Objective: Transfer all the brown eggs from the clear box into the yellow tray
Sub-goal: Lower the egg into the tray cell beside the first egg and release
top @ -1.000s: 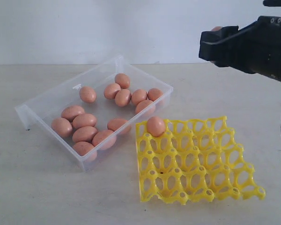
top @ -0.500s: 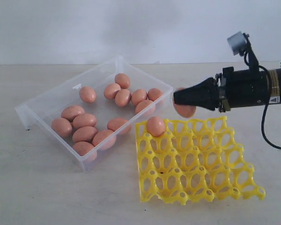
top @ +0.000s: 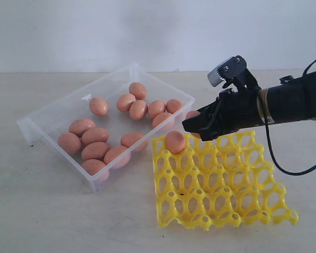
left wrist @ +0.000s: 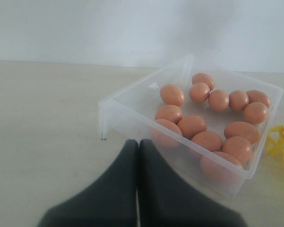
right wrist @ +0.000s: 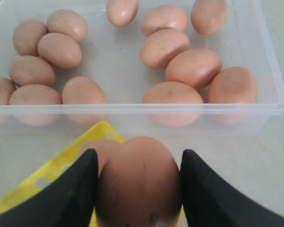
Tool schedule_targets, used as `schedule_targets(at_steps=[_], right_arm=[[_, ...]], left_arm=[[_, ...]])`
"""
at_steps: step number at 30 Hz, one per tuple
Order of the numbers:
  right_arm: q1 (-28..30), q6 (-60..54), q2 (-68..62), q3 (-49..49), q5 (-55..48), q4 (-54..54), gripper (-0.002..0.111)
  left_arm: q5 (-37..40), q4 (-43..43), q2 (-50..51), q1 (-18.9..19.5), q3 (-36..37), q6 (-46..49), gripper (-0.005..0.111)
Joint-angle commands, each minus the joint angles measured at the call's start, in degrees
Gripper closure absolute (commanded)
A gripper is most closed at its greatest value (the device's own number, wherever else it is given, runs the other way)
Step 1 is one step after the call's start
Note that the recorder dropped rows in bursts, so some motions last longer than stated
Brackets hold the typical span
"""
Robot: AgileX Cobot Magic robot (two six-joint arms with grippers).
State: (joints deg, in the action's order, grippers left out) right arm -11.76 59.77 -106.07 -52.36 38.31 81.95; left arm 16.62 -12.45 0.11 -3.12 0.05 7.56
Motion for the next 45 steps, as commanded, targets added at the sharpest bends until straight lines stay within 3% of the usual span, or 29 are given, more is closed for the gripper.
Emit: schedule_targets(at_steps=[1,36,38,42,45], right_arm=[[-0.18,-3.79,-0.42,-0.28,-1.15,-4.68,0.108],[-0.18,-6.43,-5.41,-0.28,-0.24,-6.64,0.108],[-0.18,-6.91,-5.41,-0.28,-0.12,-6.74,0.101],[-0.18,-7.87,-5.41,-0.28,-0.12,-6.74,0.069],[-0.18,-7.87,-5.41,-0.28,-0.12,-7.05,0.055]], left_arm=[[-0.33,-0.22,-0.11,0.18,-0.05,0.02,0.111],[-0.33,-0.22,-0.11,0.18,-0.05,0.02,0.111],[-0.33,-0.22,-0.11,0.18,-0.05,0.02,0.111],[-0.33,-0.22,-0.11,0.18,-0.05,0.02,0.111],[-0.33,-0.22,-0.11,0.18,-0.05,0.02,0.111]])
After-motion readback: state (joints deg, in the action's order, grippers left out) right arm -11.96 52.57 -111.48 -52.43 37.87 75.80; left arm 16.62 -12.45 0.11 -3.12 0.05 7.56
